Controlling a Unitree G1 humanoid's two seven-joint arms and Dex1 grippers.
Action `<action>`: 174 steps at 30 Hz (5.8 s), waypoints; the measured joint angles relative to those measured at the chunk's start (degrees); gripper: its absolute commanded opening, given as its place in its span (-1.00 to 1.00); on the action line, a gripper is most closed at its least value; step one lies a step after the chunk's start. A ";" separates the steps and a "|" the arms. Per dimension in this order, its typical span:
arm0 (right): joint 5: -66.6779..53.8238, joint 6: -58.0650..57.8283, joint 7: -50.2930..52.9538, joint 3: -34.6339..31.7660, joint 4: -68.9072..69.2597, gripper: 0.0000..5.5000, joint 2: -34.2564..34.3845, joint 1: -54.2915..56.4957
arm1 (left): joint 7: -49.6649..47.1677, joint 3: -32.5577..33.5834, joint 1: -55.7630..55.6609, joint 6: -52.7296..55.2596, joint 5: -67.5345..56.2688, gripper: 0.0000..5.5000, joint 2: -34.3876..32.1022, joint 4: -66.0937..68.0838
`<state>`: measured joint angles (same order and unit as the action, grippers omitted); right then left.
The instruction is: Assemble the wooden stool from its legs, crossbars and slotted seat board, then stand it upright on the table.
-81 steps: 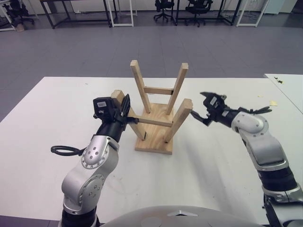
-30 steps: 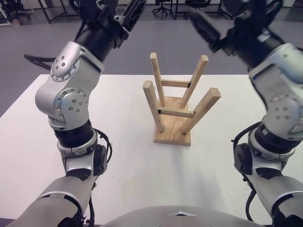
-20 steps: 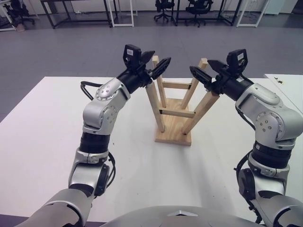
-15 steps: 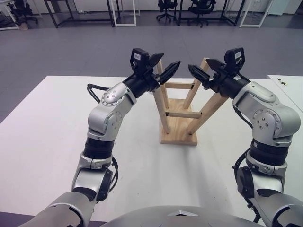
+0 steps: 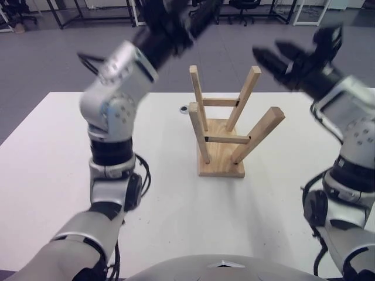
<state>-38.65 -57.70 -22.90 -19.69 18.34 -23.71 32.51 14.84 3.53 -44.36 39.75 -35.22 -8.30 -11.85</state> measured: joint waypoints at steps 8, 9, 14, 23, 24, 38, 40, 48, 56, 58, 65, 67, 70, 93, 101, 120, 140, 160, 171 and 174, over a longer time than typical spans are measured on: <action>3.12 10.19 -0.01 3.99 -2.08 0.52 -0.18 -3.89 | -0.04 -9.12 11.88 -2.29 6.73 0.31 -2.13 -3.32; 3.11 10.45 0.52 4.13 -2.41 0.52 0.15 -3.54 | 0.11 -9.07 11.46 -2.58 6.81 0.31 -2.27 -2.70; -0.05 8.96 1.93 4.02 -2.05 0.52 1.56 -0.71 | 0.45 -7.58 7.51 -3.07 8.75 0.31 -2.94 -0.80; 7.61 14.22 -5.35 9.87 -10.74 0.52 -7.99 -2.01 | 4.93 5.30 0.57 -10.58 7.99 0.31 -11.23 -0.46; 9.35 15.33 -8.33 14.14 -9.92 0.52 -8.88 -5.47 | 5.04 7.02 4.53 -10.63 8.97 0.31 -13.28 0.50; 5.13 11.53 -2.73 3.14 7.59 0.52 -15.70 10.37 | 16.37 7.94 50.77 -7.97 19.67 0.31 -32.82 -10.91; 11.21 15.82 -1.10 1.57 -3.35 0.52 -18.05 7.26 | 20.94 5.03 55.40 -7.76 21.93 0.31 -37.53 -11.22; 29.90 45.51 -8.15 20.65 -49.38 0.52 -3.72 -4.04 | 22.93 -8.31 48.76 -9.83 24.58 0.31 -31.12 -1.28; 36.15 63.68 -23.21 27.60 -63.32 0.52 -4.53 -4.82 | 21.86 -12.96 38.82 -13.39 27.04 0.31 -23.14 9.55; 34.43 62.47 -26.67 27.14 -55.21 0.52 -7.01 -10.38 | 19.16 -12.39 37.02 -14.79 28.25 0.31 -20.45 12.66; 32.81 51.90 -15.79 19.71 -29.10 0.52 -7.22 -27.08 | 16.22 -4.65 45.60 -17.42 27.09 0.31 -20.16 4.32; 32.09 48.83 -14.74 19.05 -22.59 0.52 -7.23 -33.11 | 16.47 -3.12 52.56 -15.94 25.82 0.31 -20.87 -1.90; 32.48 45.90 -13.92 20.44 -19.01 0.52 -7.07 -35.69 | 16.84 -5.44 55.87 -12.44 24.63 0.31 -20.05 -6.42; 15.37 15.20 -21.41 11.16 12.29 0.52 -18.54 -39.86 | 15.81 8.44 56.72 18.66 8.37 0.31 -24.93 -33.46; 9.71 12.24 -25.05 6.75 17.36 0.52 -22.90 -42.83 | 21.14 13.37 57.45 18.59 3.77 0.31 -31.13 -34.27; 14.39 20.46 -37.83 24.65 8.54 0.24 -29.58 -31.39 | 47.98 -4.64 47.39 -12.89 11.50 0.19 -41.82 -11.16; 10.21 19.30 -43.34 22.36 5.33 -0.42 -30.43 -25.65 | 55.08 -5.49 36.67 -8.31 4.79 -0.43 -42.63 -9.18; -43.66 -34.32 -54.11 44.15 -35.19 -0.51 -43.98 34.23 | 69.40 -20.53 -18.14 52.29 -34.93 -0.52 -53.36 29.51; -62.74 -34.31 -53.78 67.21 -31.24 -0.51 -51.13 31.72 | 73.94 -45.16 -22.01 52.35 -44.68 -0.52 -54.29 34.16; -64.96 -33.34 -50.44 66.13 -29.99 -0.51 -50.59 26.88 | 74.73 -44.13 -18.23 52.36 -42.42 -0.39 -54.13 32.27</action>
<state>-103.60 -91.03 -73.34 46.45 -11.65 -74.30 59.39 89.57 -40.60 -62.59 92.10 -77.65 -62.44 20.42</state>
